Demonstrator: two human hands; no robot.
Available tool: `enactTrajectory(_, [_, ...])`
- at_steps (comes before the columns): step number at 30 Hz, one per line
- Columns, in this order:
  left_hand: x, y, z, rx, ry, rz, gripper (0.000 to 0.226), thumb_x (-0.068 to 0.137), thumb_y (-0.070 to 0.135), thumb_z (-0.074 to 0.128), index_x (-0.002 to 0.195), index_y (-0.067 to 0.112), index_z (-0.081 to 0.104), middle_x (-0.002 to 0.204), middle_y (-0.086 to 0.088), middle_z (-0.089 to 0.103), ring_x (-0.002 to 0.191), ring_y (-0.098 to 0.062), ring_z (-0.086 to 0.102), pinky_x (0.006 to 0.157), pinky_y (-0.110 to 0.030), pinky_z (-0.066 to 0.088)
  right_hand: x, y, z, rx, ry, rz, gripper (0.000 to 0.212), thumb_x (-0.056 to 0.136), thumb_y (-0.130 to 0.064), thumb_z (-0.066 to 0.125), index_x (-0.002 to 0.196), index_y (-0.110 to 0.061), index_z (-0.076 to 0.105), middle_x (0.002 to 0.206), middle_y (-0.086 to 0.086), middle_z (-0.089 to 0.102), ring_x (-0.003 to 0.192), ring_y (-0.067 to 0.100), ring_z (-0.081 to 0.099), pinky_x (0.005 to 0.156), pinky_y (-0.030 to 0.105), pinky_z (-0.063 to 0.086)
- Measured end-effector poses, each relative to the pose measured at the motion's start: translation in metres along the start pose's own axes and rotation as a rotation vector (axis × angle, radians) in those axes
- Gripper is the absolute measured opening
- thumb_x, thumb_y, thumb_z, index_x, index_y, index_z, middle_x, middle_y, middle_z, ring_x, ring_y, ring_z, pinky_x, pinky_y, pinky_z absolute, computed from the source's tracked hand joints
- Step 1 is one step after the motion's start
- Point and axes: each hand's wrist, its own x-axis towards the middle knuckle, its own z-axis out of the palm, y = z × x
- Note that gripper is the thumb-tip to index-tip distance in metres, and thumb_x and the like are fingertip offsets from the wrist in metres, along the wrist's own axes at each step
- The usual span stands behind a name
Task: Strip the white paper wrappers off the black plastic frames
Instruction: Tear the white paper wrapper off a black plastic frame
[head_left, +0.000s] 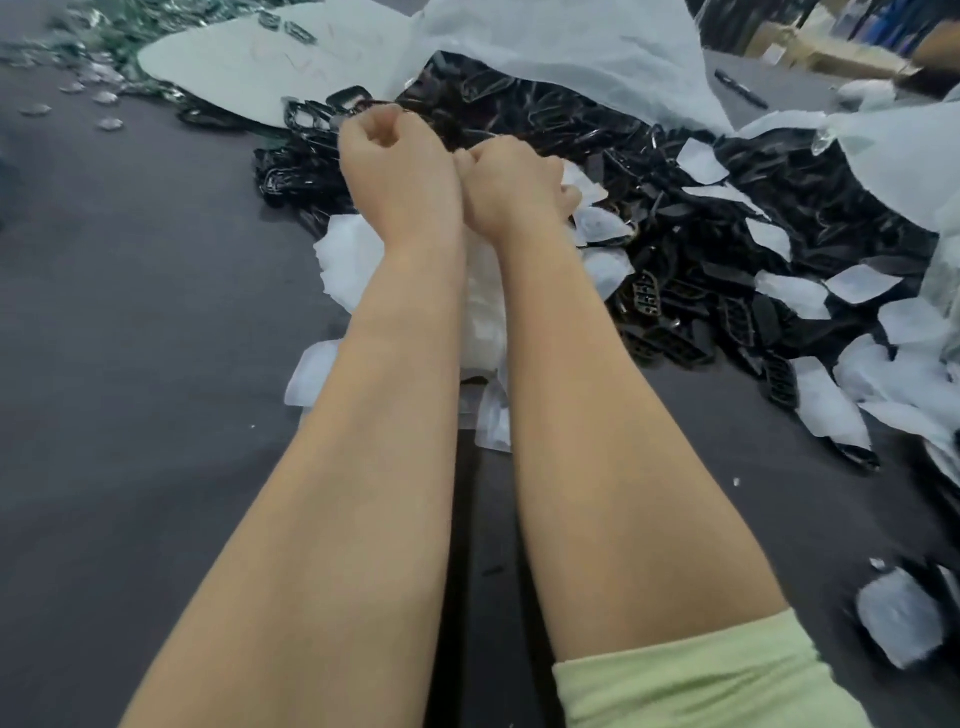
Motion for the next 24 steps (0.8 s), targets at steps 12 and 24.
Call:
enactTrajectory(12, [-0.017,0.014,-0.014,-0.039,-0.029,-0.037,0.014,0.091,0.003,0.041,0.088,0.014,0.049,0.092,-0.005,0.053,0.078,-0.015,0.048,0.076,-0.028,0.048,-0.04,0.022,-0.033,0.521,0.16,0.016,0.037,0.094,-0.009,0.039,0.121,-0.018,0.063,0.122,-0.003,0.064,0.116,0.014,0.054,0.109,0.042,0.036])
enactTrajectory(24, [-0.017,0.004,-0.009,0.017,0.044,-0.023,0.011,0.093,0.007,0.044,0.098,0.014,0.051,0.114,-0.004,0.057,0.061,0.003,0.059,0.051,-0.002,0.037,-0.017,-0.007,0.01,0.127,-0.089,0.11,0.063,0.098,-0.056,0.014,0.123,-0.026,0.063,0.145,0.0,0.045,0.146,0.027,0.007,0.113,0.06,-0.005])
